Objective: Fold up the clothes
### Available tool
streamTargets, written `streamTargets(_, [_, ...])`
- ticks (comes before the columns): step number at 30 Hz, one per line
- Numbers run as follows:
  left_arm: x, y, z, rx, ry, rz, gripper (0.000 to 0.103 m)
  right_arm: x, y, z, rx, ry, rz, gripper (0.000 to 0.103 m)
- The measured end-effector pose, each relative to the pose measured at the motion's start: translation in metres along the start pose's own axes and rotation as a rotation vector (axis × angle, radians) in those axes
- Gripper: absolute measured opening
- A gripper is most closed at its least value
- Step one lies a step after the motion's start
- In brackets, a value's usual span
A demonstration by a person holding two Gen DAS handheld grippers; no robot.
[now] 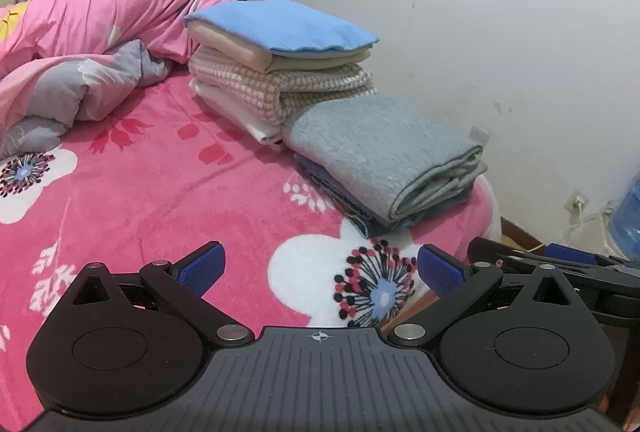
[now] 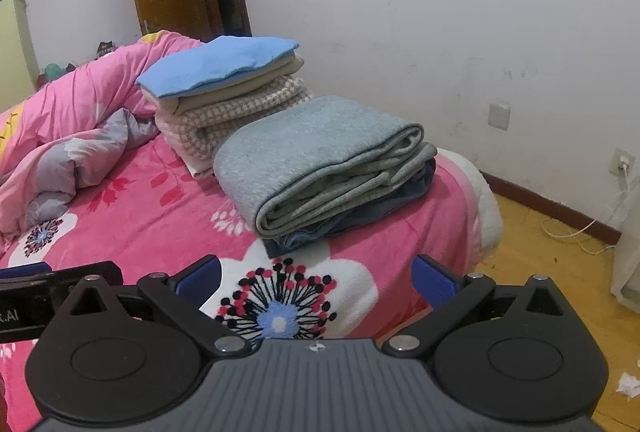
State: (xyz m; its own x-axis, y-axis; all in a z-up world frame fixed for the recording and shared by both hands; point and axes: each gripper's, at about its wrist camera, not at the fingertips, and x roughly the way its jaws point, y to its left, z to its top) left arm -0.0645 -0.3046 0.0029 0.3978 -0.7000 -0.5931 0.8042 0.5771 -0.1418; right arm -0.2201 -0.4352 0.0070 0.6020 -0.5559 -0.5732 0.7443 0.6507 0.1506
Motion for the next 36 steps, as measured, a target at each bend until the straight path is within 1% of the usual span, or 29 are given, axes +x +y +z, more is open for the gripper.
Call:
streamTargets(4, [-0.003,0.000,-0.001,-0.003,-0.001,0.015,0.103,-0.003,0.004,-0.001,-0.009,-0.002,-0.006,0.103])
streamTargets(7, [-0.005,-0.001,-0.002,-0.008,-0.001,0.038,0.103,-0.004,0.007,-0.002,-0.018,0.002,-0.027,0.103])
streamTargets(12, [-0.014,-0.007,-0.005,0.022,-0.032,0.104,0.103,-0.009,0.014,-0.006,-0.044,-0.001,-0.084,0.103])
streamTargets(14, [-0.018,-0.009,-0.005,0.037,-0.037,0.119,0.103,-0.011,0.017,-0.008,-0.056,-0.001,-0.111,0.103])
streamTargets(16, [-0.022,-0.007,-0.005,0.036,-0.041,0.101,0.103,-0.014,0.021,-0.011,-0.068,-0.001,-0.138,0.103])
streamTargets(19, [-0.030,-0.002,-0.005,0.017,-0.068,0.037,0.103,-0.018,0.027,-0.014,-0.089,-0.005,-0.154,0.103])
streamTargets(20, [-0.032,-0.001,-0.005,0.007,-0.074,0.030,0.103,-0.020,0.029,-0.015,-0.098,-0.004,-0.158,0.103])
streamTargets(22, [-0.033,-0.003,-0.004,0.027,-0.074,0.051,0.103,-0.020,0.033,-0.015,-0.116,0.006,-0.169,0.103])
streamTargets(25, [-0.033,-0.011,-0.004,0.108,-0.081,0.117,0.103,-0.021,0.036,-0.016,-0.130,0.018,-0.183,0.103])
streamTargets(27, [-0.034,-0.013,-0.004,0.123,-0.080,0.122,0.103,-0.022,0.037,-0.016,-0.130,0.022,-0.182,0.103])
streamTargets(29, [-0.035,-0.012,-0.003,0.108,-0.073,0.102,0.103,-0.023,0.038,-0.016,-0.128,0.023,-0.176,0.103])
streamTargets(32, [-0.035,-0.007,-0.003,0.052,-0.059,0.073,0.103,-0.025,0.039,-0.017,-0.134,0.025,-0.165,0.103])
streamTargets(36, [-0.037,-0.004,-0.003,0.025,-0.054,0.096,0.103,-0.026,0.041,-0.020,-0.149,0.023,-0.175,0.103])
